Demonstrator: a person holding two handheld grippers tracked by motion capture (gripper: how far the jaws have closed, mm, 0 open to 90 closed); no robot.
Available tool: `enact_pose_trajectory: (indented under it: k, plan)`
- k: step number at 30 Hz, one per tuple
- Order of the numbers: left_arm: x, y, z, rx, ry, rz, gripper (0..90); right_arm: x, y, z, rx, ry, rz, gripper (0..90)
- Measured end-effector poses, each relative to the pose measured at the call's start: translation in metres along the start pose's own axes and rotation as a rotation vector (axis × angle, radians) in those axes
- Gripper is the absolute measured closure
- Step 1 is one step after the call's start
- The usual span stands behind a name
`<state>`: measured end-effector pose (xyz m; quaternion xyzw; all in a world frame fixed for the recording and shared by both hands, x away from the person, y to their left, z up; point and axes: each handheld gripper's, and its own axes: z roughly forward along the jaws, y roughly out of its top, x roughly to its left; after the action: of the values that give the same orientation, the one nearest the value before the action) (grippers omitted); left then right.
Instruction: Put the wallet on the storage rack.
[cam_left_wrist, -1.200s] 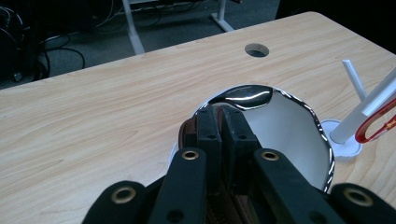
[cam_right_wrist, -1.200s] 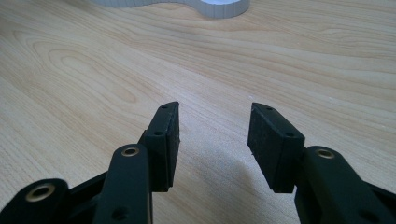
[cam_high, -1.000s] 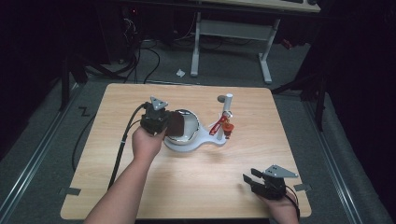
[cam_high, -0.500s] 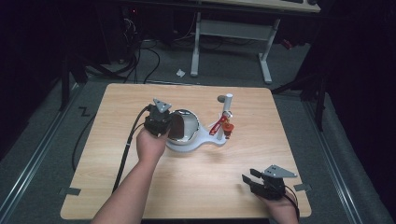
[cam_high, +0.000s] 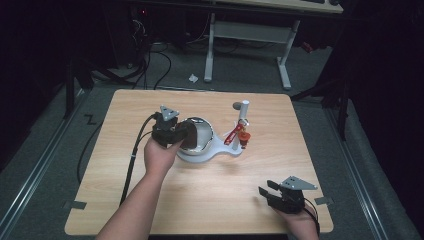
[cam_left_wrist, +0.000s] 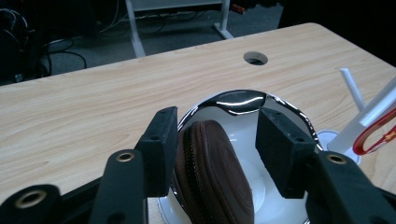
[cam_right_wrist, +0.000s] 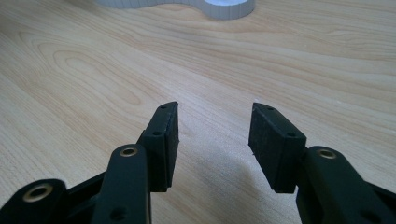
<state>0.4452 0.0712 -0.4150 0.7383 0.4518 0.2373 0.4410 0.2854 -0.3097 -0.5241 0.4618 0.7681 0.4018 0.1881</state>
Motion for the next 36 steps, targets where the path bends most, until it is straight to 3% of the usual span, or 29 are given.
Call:
enact_pose_trajectory:
  k: [9,19,30,36]
  plan:
    - [0.007,0.000,-0.017,-0.041,-0.051,-0.016,41.8,-0.001,-0.001,0.002,0.002,-0.010,0.000,54.5]
    - [0.016,-0.011,-0.036,-0.048,-0.101,-0.020,38.6,-0.003,-0.002,-0.001,-0.003,-0.023,0.003,54.2]
    - [0.030,-0.051,-0.065,-0.046,-0.127,-0.025,36.5,-0.003,-0.004,0.001,0.006,-0.020,0.004,53.6]
    - [0.039,-0.077,-0.070,-0.022,-0.134,-0.032,35.4,-0.001,-0.004,0.001,0.006,-0.017,0.004,53.2]
